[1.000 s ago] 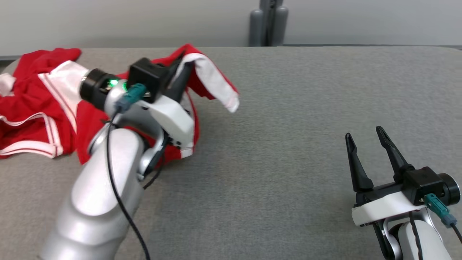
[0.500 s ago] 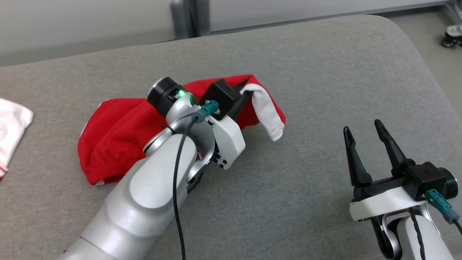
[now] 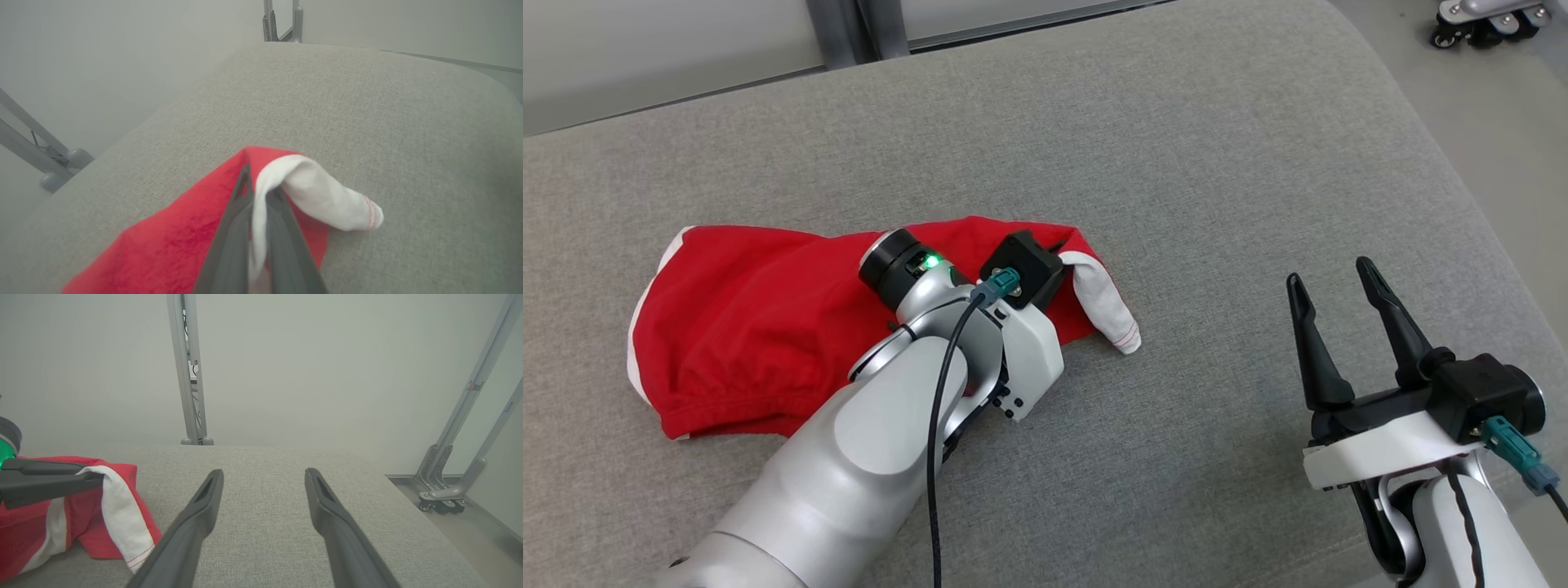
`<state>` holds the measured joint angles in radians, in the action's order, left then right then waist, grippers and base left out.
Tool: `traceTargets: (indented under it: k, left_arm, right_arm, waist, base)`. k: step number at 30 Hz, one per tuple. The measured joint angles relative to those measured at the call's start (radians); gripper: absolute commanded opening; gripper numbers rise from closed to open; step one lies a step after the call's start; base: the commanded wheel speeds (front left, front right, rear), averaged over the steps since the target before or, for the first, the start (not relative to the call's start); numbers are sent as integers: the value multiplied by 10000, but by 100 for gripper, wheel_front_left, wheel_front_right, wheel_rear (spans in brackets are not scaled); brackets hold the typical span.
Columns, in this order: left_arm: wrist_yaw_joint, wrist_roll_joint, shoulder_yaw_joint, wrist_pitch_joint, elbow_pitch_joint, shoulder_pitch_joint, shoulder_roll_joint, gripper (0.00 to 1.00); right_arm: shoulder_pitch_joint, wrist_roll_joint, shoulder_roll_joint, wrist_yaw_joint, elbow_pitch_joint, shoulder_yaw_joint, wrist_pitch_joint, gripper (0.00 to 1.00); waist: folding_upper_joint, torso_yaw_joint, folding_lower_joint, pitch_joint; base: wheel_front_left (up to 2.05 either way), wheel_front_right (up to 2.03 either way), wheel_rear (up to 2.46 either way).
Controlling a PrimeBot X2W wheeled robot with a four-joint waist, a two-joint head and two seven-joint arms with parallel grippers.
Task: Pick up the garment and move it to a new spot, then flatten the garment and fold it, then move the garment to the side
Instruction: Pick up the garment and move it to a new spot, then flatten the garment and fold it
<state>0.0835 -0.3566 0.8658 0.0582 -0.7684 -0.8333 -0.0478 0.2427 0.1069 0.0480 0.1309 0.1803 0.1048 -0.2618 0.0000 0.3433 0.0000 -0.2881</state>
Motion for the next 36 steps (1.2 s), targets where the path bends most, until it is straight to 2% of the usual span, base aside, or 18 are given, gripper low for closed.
traceTargets:
  k: [1, 12, 17, 23, 29, 33, 36]
  left_arm:
    - [-6, -98, 107, 52, -82, -21, 2, 100]
    - [-188, -1095, 968, 821, 138, -48, -2, 100]
    - [-481, -1360, 899, 1442, 336, 722, -48, 100]
    - [-821, -1622, 765, 1764, 1014, 2099, -579, 100]
    - [-1193, -2036, 713, 1787, 2004, 3668, -1120, 100]
    - [-1383, -2531, 686, 1352, 2529, 4661, -1411, 100]
    - [-1429, -2830, 569, 1185, 2554, 4881, -1429, 100]
  right_arm:
    - [1, 0, 0, 0, 4, -29, 0, 100]
    - [-233, -192, -8, 0, 48, -577, 0, 100]
    - [-531, -290, -12, 0, 59, -897, 0, 100]
    - [-832, -332, -8, 0, 69, -1064, 0, 100]
    - [-972, -362, -8, 0, 75, -1060, 0, 100]
    - [-1071, -445, -8, 0, 73, -1053, 0, 100]
    - [-1087, -466, -8, 0, 77, -1014, 0, 100]
  waist:
    - [0, -20, 0, -12]
    - [0, -982, -1, 309]
    - [0, -1579, -1, 662]
    - [0, -2117, 0, 1161]
    - [0, -2299, 0, 1482]
    - [0, -2212, 0, 1593]
    - [0, -2111, 0, 1634]
  base:
    - [0, 0, 0]
    - [0, 0, 0]
    - [0, 0, 0]
    - [0, 0, 0]
    - [0, 0, 0]
    - [0, 0, 0]
    - [0, 0, 0]
